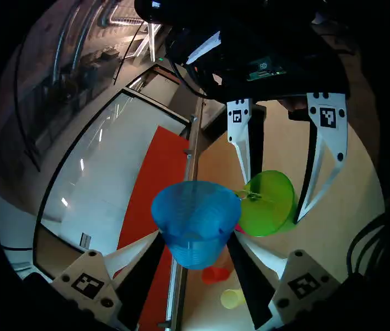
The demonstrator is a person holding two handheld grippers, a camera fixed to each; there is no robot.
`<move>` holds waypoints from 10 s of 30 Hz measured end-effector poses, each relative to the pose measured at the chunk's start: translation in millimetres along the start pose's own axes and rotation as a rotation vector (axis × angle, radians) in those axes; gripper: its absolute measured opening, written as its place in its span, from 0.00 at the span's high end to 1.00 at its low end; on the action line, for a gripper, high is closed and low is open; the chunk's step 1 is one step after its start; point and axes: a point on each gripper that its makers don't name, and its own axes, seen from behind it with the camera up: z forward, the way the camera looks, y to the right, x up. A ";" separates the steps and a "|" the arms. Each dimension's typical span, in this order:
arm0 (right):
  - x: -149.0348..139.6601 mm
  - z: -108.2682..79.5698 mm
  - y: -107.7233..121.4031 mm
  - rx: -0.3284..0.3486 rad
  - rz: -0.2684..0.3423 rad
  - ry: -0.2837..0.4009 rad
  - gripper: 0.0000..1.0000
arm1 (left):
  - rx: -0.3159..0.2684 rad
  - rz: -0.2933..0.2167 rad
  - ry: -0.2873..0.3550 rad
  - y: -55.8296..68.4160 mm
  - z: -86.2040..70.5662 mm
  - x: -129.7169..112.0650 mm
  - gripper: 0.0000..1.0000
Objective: Pour water
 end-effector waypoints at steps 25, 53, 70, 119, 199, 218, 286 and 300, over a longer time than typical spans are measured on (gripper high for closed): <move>0.2 0.4 -1.2 0.008 -0.005 0.000 0.12 | 0.016 0.052 0.001 -5.6 -4.2 -0.6 0.23; 0.7 -3.5 -1.9 0.002 -0.004 0.008 0.12 | 0.034 0.110 0.000 -9.2 -7.0 2.6 0.23; -1.0 -6.3 -2.0 -0.002 -0.004 0.011 0.12 | 0.045 0.130 0.001 -12.1 -10.8 6.6 0.23; 1.4 -4.3 4.4 -0.008 -0.007 0.018 0.12 | 0.087 0.290 0.014 -27.9 1.7 11.6 0.23; 7.4 -3.8 10.3 -0.025 0.006 0.043 0.12 | 0.179 0.566 0.034 -51.6 -4.3 26.3 0.23; 12.4 -2.6 11.0 -0.030 0.014 0.052 0.12 | 0.151 0.252 0.002 -46.2 -1.0 6.9 0.23; -4.3 14.8 23.5 -0.089 0.074 0.042 0.12 | 0.220 -1.162 -0.218 48.0 -51.6 -155.9 0.23; -43.5 37.0 39.8 -0.148 0.113 0.008 0.12 | 0.264 -1.212 -0.333 103.5 -60.4 -207.6 0.23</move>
